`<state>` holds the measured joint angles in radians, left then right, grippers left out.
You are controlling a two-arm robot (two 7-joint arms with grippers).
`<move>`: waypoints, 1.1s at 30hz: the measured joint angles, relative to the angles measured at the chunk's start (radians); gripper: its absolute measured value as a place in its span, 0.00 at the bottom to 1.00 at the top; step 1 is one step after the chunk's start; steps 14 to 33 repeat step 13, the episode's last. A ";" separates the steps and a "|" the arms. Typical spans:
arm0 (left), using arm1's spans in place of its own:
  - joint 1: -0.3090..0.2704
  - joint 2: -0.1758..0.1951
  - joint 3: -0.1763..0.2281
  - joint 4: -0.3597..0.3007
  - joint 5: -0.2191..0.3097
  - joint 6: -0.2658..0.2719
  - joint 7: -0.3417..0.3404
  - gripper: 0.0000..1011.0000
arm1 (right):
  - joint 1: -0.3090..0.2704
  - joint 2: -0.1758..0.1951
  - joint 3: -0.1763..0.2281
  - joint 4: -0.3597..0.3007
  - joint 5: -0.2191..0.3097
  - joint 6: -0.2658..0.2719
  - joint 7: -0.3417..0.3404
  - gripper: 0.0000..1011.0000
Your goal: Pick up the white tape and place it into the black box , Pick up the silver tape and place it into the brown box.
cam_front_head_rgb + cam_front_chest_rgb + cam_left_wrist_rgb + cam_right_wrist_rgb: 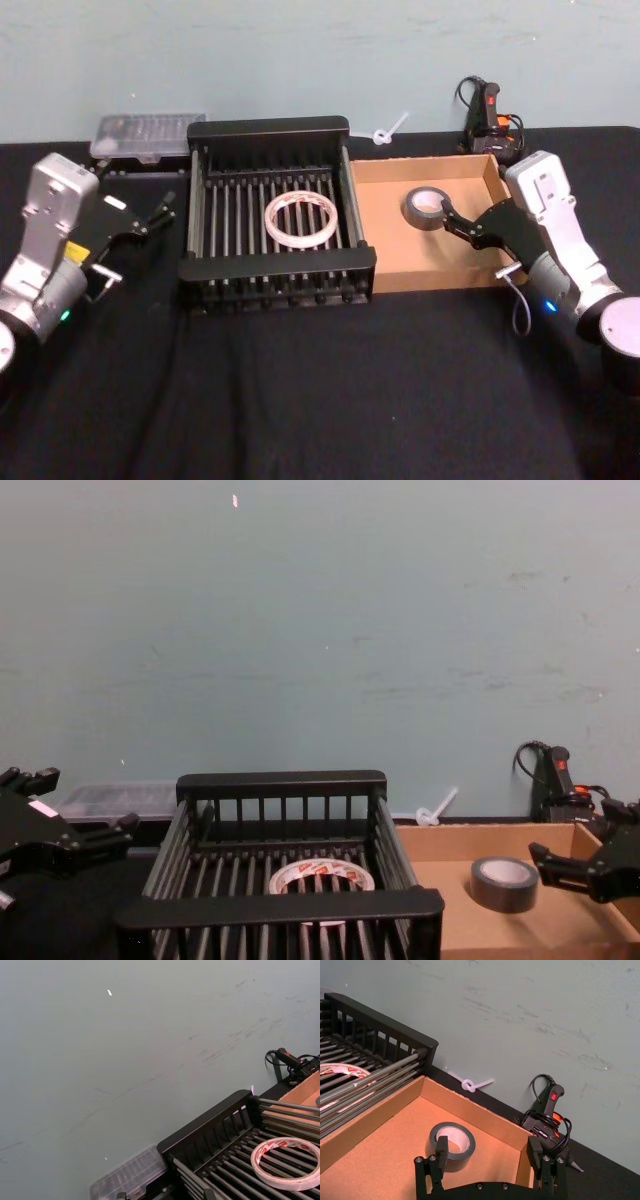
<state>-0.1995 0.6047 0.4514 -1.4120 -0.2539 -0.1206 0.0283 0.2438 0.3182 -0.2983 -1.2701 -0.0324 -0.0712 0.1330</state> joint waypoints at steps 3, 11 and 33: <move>0.000 0.000 0.000 0.000 0.000 0.000 0.000 0.99 | 0.000 0.000 0.000 0.000 0.001 0.000 0.000 0.99; 0.000 0.000 0.000 0.000 0.000 0.000 0.000 0.99 | 0.001 0.001 0.000 -0.001 0.002 0.000 0.000 0.99; 0.000 0.000 0.000 0.000 0.000 0.000 0.000 0.99 | 0.001 0.001 0.000 -0.001 0.002 0.000 0.000 0.99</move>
